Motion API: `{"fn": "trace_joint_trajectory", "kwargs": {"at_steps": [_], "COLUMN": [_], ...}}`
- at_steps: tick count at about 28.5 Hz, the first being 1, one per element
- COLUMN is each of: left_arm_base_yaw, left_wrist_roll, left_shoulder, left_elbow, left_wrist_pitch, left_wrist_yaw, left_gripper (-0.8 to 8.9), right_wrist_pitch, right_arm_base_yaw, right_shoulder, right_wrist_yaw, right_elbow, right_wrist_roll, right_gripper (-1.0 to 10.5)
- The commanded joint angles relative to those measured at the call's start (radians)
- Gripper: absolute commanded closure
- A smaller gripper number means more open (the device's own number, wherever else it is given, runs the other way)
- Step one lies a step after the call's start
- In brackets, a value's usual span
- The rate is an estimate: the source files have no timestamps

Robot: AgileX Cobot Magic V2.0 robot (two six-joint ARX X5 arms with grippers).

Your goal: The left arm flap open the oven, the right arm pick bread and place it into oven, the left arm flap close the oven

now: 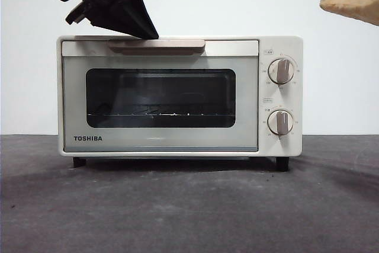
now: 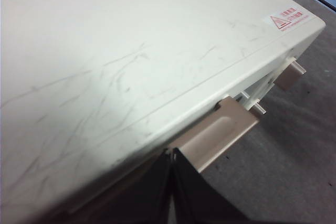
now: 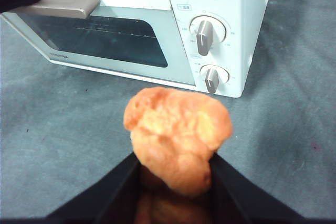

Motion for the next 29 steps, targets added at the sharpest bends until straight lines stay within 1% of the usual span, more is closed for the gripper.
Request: {"fn": "trace_joint_trajectory", "kwargs": {"at_steps": [1,10,29], "left_arm_base_yaw": [-0.009,-0.026,-0.043], "left_wrist_roll": [0.02,0.02,0.021], "left_shoulder": [0.039,0.055,0.055], "left_elbow": [0.02,0.02,0.02], "left_wrist_pitch": [-0.003,-0.026,-0.121], "left_wrist_yaw": [-0.006,-0.006,-0.006], "left_gripper": [7.98,7.98,7.98], "right_wrist_pitch": [0.007,0.004,0.004], "right_arm_base_yaw": [0.006,0.006,0.006], "right_shoulder": [0.004,0.003,0.003], "right_wrist_yaw": [0.001,0.001,0.0], "right_elbow": [0.019,0.019,0.019], "right_wrist_roll": [0.009,0.005,0.003], "right_gripper": [7.9,7.9,7.9]}}
